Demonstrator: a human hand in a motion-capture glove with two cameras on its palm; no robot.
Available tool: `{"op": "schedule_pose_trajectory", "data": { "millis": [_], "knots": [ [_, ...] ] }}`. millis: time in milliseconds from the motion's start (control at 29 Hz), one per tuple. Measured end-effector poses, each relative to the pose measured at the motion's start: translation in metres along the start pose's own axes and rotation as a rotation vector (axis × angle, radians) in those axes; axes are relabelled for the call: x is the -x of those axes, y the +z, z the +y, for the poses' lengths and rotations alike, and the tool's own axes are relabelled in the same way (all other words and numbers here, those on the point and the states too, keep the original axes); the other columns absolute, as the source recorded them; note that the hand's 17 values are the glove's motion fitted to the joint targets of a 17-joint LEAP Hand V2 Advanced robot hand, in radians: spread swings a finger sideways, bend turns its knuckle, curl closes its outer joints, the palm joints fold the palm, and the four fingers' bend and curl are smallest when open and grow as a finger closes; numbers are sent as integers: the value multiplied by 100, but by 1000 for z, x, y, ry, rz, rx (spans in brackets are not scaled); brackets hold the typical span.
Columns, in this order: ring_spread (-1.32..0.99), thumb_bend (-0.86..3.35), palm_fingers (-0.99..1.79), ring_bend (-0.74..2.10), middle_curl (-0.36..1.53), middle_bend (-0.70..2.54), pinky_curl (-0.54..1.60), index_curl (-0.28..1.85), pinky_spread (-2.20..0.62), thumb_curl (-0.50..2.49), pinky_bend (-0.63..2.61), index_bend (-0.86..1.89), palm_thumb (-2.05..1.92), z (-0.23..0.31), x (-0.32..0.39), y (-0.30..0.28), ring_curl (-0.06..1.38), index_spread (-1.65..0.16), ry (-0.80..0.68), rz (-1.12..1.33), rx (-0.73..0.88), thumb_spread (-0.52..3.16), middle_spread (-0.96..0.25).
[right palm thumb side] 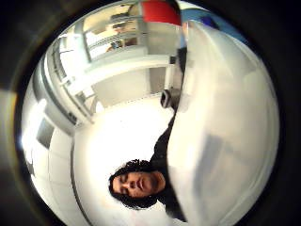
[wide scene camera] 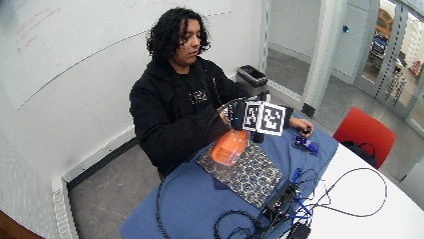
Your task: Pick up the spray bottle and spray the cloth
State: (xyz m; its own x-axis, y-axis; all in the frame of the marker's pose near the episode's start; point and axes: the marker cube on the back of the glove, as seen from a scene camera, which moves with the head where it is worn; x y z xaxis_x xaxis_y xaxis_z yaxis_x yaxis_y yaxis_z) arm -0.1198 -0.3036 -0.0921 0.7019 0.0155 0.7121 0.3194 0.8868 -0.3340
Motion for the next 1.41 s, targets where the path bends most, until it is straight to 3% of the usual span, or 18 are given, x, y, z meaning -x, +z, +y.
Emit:
{"op": "schedule_pose_trajectory", "data": {
  "millis": [310,585,1205,1412],
  "knots": [
    [-19,-1,130,73,64,64,43,63,-25,50,46,19,105,-84,20,8,51,-26,-261,-216,-251,133,-17],
    [-19,-1,131,74,64,65,43,63,-26,50,47,19,105,-132,7,23,51,-26,-370,-320,-478,132,-17],
    [-19,-1,132,76,64,65,44,64,-28,50,49,19,105,-151,-21,37,52,-26,-433,-313,-499,131,-17],
    [-20,0,133,77,65,66,44,63,-28,50,50,19,105,-171,-16,9,52,-26,-458,-299,-564,132,-17]
  ]
}}
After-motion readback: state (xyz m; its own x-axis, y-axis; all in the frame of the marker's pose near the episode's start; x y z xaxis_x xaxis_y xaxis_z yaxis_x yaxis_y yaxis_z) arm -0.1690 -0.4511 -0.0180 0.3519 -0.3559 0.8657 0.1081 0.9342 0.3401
